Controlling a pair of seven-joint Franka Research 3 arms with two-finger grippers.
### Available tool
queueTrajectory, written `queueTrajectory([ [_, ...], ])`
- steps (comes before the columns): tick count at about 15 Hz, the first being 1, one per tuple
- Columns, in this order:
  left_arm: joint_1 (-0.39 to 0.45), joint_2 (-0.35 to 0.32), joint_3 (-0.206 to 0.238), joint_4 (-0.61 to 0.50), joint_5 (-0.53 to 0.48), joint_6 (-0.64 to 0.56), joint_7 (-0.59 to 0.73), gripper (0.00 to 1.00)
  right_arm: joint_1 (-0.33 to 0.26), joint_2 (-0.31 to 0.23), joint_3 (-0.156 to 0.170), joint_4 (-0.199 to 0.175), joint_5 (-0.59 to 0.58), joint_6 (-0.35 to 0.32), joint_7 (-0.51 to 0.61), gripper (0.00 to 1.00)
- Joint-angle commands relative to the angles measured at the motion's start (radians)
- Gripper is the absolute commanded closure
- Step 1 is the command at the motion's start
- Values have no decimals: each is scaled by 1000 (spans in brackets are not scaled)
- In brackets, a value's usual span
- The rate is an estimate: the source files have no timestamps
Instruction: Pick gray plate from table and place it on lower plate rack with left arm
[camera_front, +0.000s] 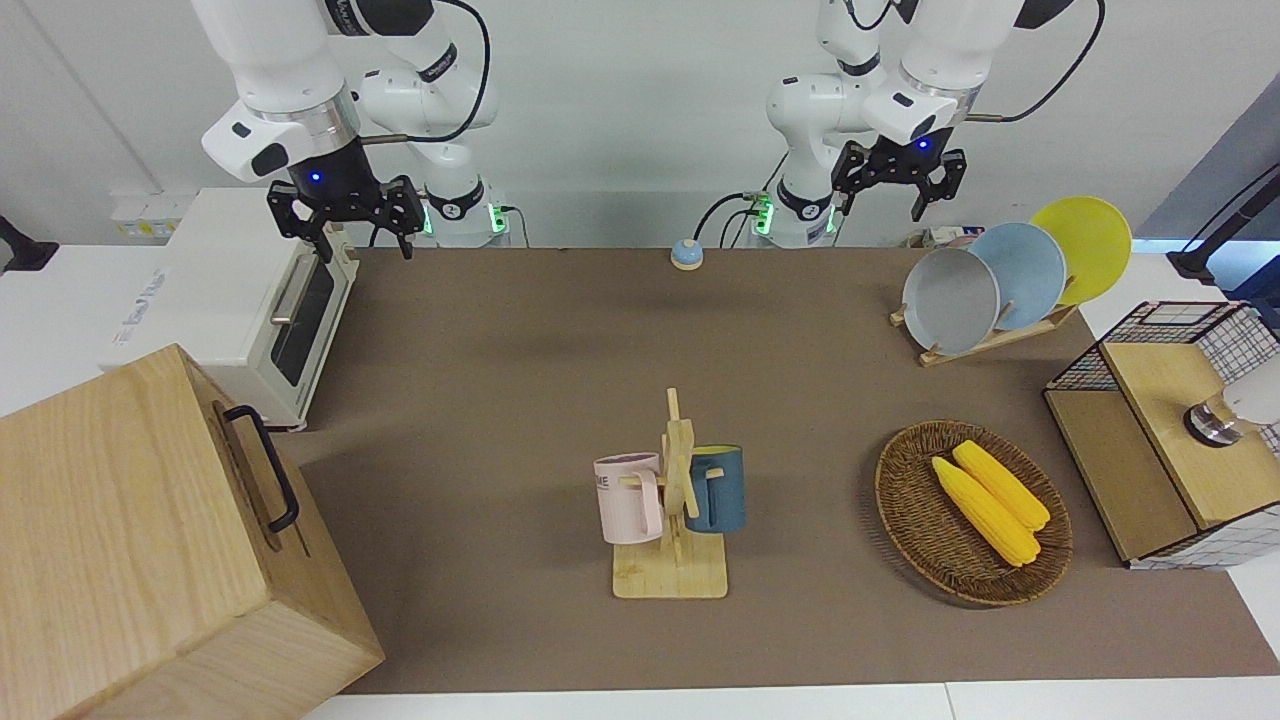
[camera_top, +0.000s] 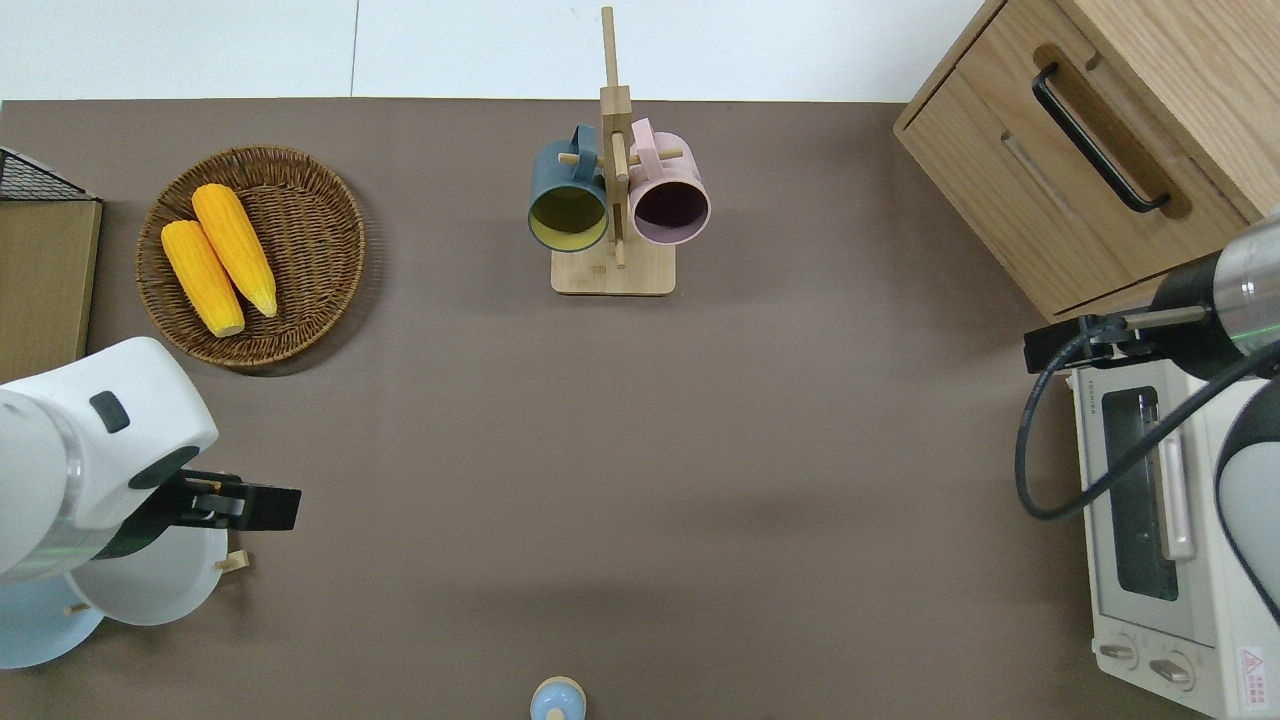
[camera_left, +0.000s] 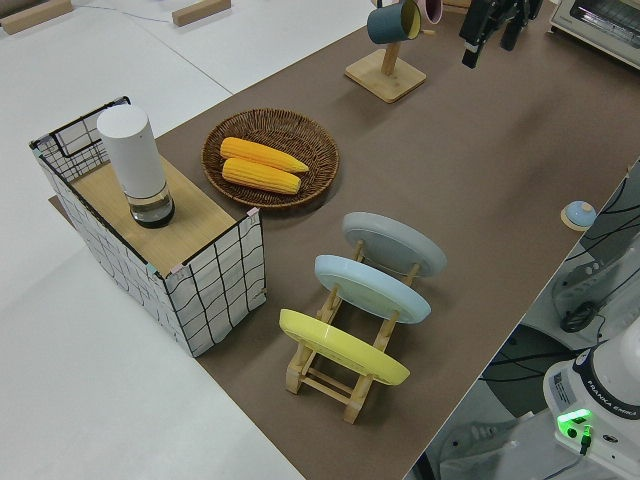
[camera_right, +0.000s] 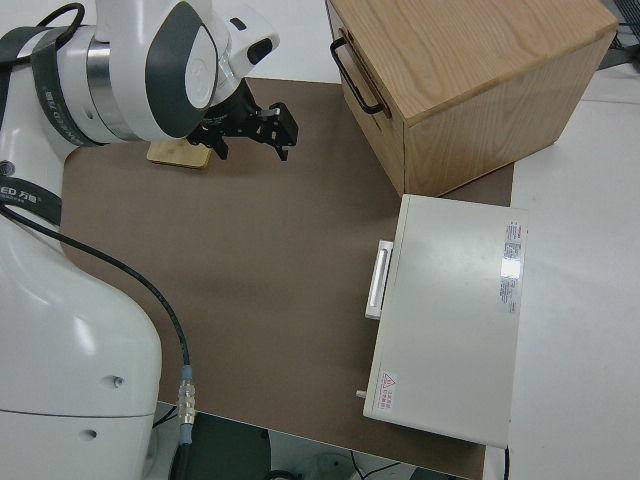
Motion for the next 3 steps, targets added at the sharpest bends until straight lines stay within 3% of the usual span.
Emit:
queueTrajectory([
  [1, 2, 4, 8, 42, -13, 3, 5, 0, -22, 9, 20, 21, -3, -16, 13, 17],
  [3, 2, 4, 8, 54, -11, 3, 7, 0, -22, 9, 20, 20, -3, -16, 13, 17],
])
